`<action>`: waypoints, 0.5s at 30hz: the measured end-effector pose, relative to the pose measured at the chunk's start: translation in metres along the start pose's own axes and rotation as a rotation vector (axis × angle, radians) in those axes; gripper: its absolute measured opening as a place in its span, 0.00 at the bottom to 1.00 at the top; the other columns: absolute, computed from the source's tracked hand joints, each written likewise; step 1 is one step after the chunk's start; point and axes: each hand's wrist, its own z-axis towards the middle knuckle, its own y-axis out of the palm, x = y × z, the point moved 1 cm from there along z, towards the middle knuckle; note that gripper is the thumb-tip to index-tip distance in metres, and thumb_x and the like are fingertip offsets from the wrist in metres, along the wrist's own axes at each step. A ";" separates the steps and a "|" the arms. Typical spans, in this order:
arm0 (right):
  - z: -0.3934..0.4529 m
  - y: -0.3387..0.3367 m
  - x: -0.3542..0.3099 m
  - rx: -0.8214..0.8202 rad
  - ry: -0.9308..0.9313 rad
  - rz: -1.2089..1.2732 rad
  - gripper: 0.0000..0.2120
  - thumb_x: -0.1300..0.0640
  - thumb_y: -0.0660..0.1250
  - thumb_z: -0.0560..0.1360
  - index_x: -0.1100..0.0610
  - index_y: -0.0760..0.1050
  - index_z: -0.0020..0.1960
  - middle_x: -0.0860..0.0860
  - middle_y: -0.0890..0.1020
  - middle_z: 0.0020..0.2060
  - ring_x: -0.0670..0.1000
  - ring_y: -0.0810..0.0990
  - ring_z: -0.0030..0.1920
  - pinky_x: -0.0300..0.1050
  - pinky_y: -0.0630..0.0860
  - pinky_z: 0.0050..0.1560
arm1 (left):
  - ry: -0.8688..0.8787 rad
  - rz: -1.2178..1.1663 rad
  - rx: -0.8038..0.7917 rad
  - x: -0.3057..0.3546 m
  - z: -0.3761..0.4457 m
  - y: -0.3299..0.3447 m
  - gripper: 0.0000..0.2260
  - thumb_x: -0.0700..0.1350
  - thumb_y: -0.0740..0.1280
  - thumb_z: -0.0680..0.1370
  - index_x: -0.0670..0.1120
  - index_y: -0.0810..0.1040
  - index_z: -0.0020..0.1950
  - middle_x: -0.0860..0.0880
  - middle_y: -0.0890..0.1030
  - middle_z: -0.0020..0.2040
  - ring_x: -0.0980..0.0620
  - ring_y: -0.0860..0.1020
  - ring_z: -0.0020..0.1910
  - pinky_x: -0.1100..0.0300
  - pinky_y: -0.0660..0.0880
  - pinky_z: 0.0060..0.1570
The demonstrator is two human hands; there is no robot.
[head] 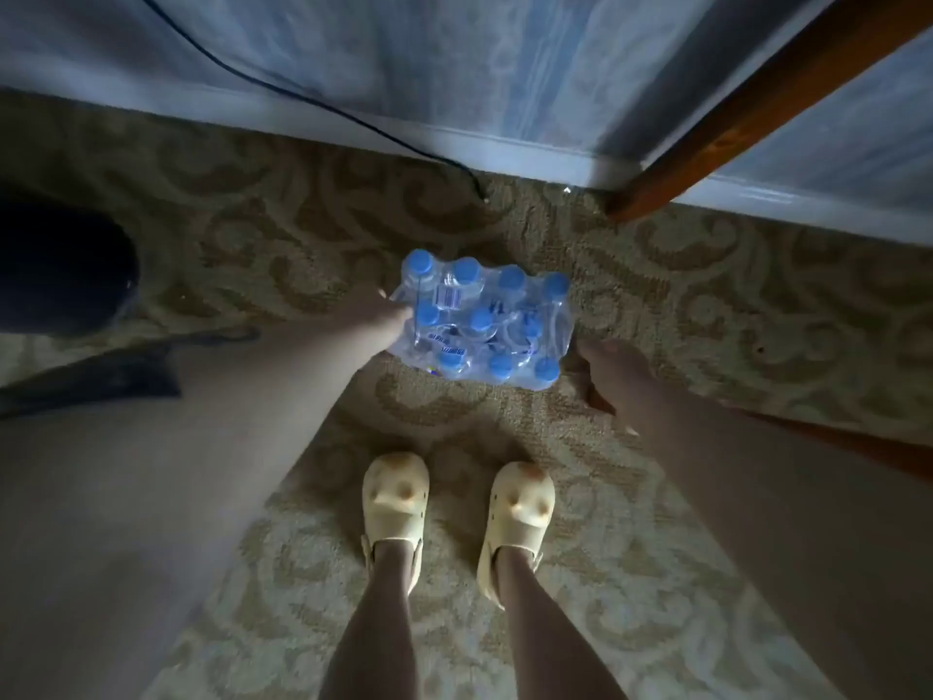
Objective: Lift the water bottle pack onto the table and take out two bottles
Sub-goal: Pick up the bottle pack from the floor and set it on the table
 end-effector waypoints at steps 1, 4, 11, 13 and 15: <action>0.010 0.005 0.001 0.011 0.013 0.041 0.20 0.49 0.59 0.81 0.65 0.77 0.59 0.62 0.77 0.47 0.55 0.74 0.46 0.55 0.76 0.57 | -0.013 -0.021 -0.022 -0.001 0.007 0.003 0.22 0.50 0.67 0.78 0.40 0.72 0.68 0.41 0.77 0.64 0.49 0.72 0.49 0.56 0.67 0.46; 0.033 0.022 -0.002 -0.009 0.054 0.245 0.23 0.40 0.59 0.79 0.59 0.75 0.58 0.58 0.76 0.42 0.52 0.72 0.36 0.47 0.71 0.38 | -0.057 -0.115 -0.078 -0.012 0.035 0.018 0.29 0.55 0.70 0.76 0.41 0.68 0.71 0.41 0.76 0.65 0.47 0.76 0.55 0.55 0.71 0.50; 0.066 0.053 -0.008 -0.145 0.007 0.440 0.37 0.36 0.66 0.74 0.56 0.64 0.76 0.58 0.72 0.71 0.59 0.73 0.68 0.58 0.68 0.70 | -0.131 -0.324 -0.208 -0.014 0.067 0.051 0.36 0.67 0.70 0.70 0.44 0.70 0.68 0.44 0.77 0.64 0.45 0.77 0.57 0.52 0.72 0.54; 0.069 0.058 -0.002 -0.141 0.033 0.395 0.39 0.36 0.69 0.72 0.58 0.66 0.74 0.58 0.74 0.69 0.59 0.75 0.65 0.54 0.71 0.65 | -0.100 -0.313 -0.206 -0.012 0.068 0.060 0.28 0.66 0.70 0.70 0.47 0.73 0.60 0.47 0.77 0.59 0.49 0.76 0.50 0.58 0.70 0.48; 0.070 0.060 0.003 -0.125 0.024 0.311 0.39 0.35 0.69 0.71 0.60 0.69 0.72 0.58 0.77 0.65 0.59 0.77 0.61 0.52 0.73 0.58 | -0.117 -0.338 -0.202 -0.013 0.068 0.063 0.31 0.65 0.71 0.70 0.46 0.72 0.63 0.49 0.75 0.58 0.49 0.75 0.51 0.59 0.66 0.49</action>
